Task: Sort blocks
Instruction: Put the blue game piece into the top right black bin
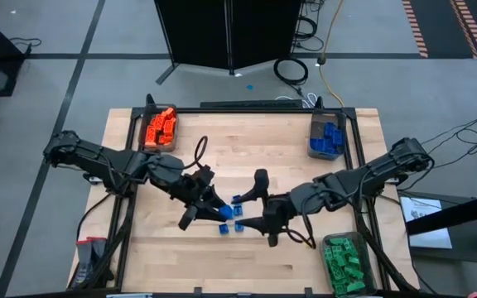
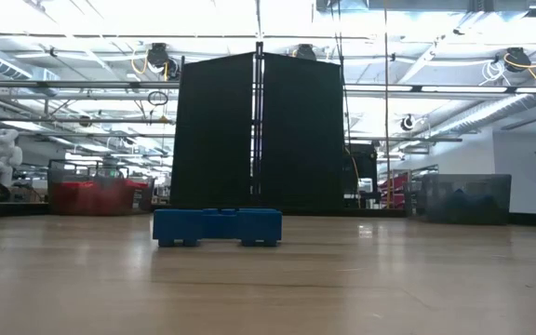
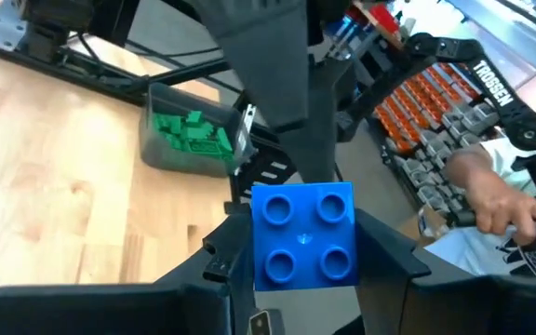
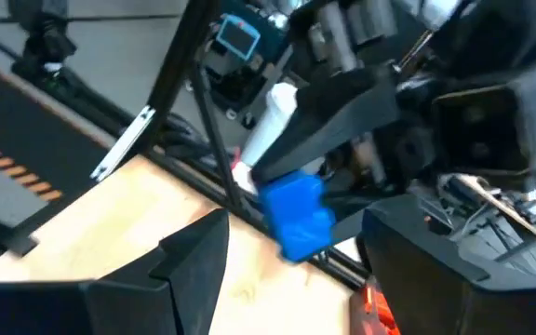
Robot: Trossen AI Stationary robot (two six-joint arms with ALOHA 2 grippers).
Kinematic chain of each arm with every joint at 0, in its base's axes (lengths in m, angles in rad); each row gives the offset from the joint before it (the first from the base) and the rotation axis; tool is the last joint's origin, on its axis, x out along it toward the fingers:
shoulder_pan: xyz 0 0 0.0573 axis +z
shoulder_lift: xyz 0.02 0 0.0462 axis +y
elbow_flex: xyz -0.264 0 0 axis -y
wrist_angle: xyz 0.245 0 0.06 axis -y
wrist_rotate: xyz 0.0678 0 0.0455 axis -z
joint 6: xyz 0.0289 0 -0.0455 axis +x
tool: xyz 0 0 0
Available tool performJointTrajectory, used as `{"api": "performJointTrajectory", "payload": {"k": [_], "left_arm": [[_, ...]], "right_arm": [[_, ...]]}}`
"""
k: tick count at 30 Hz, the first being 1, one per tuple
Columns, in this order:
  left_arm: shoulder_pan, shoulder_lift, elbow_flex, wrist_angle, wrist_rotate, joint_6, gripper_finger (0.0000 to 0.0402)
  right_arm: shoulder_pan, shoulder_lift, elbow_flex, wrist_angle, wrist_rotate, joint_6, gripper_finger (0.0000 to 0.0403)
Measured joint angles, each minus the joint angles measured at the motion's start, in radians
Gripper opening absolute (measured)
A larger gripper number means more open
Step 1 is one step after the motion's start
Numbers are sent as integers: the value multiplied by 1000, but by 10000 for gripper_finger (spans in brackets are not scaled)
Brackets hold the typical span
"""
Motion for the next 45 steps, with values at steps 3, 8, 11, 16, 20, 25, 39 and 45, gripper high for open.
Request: {"api": "performJointTrajectory", "payload": {"k": [3, 8, 11, 16, 20, 25, 39, 45], "left_arm": [[4, 19, 1, -21, 3, 0, 127], [5, 60, 1, -24, 42, 0, 127], [5, 88, 1, -22, 70, 0, 127], [5, 100, 1, -9, 93, 0, 127], [10, 100, 1, -4, 95, -2, 127], [11, 100, 1, -3, 100, -24, 127], [10, 100, 1, 26, 115, -25, 127], [10, 100, 1, 45, 122, -25, 127]], "right_arm": [[-2, -2, 0, 12, 0, 11, 245], [-6, 7, 0, -5, -9, 26, 245], [-8, 11, 0, 4, -26, 34, 245], [-5, 23, 0, -11, -37, 59, 245], [3, 37, 1, 1, -57, 56, 245], [11, 70, 0, -2, -61, 66, 245], [11, 84, 0, -1, -55, 71, 230], [0, 84, 0, 2, -54, 56, 207]]}}
